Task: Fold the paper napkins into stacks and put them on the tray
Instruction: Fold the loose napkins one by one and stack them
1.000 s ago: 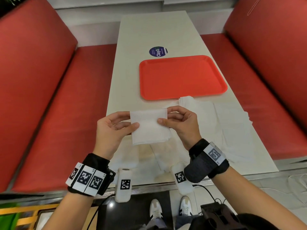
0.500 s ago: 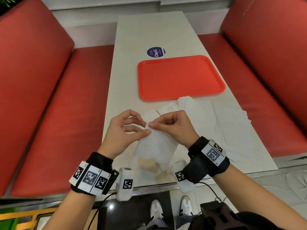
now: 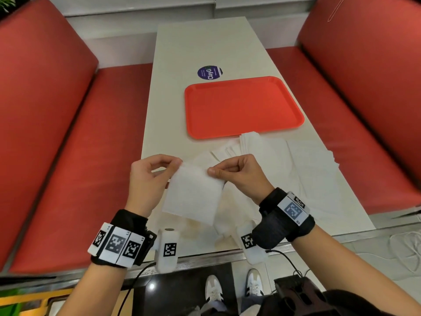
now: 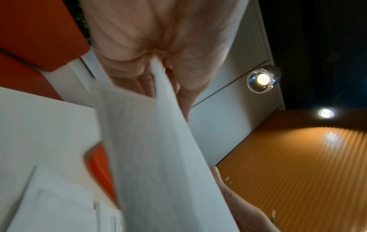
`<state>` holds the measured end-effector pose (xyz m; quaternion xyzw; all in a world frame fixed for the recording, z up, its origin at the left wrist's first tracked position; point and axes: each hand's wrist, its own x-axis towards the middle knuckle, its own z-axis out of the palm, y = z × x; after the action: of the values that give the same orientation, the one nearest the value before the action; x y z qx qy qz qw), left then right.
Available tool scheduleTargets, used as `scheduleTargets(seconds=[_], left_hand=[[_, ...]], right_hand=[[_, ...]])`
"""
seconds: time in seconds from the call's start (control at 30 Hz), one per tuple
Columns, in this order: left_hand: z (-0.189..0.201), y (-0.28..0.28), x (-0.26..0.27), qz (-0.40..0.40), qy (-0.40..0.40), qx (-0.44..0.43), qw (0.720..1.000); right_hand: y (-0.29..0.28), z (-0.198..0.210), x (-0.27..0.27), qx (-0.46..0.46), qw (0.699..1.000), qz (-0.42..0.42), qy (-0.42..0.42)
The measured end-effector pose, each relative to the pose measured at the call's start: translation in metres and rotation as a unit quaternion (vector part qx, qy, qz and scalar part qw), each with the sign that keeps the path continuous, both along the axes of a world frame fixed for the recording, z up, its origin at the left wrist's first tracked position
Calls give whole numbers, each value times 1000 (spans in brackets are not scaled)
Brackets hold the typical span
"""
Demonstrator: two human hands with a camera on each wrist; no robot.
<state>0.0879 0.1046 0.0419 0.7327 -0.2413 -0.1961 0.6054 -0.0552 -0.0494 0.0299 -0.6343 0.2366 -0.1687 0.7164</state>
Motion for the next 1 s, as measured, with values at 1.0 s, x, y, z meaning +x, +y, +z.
scheduleTargets(seconds=[1.0], left_hand=[[-94, 85, 40, -23, 0, 196, 980]], right_hand=[[78, -84, 58, -138, 963, 17, 230]])
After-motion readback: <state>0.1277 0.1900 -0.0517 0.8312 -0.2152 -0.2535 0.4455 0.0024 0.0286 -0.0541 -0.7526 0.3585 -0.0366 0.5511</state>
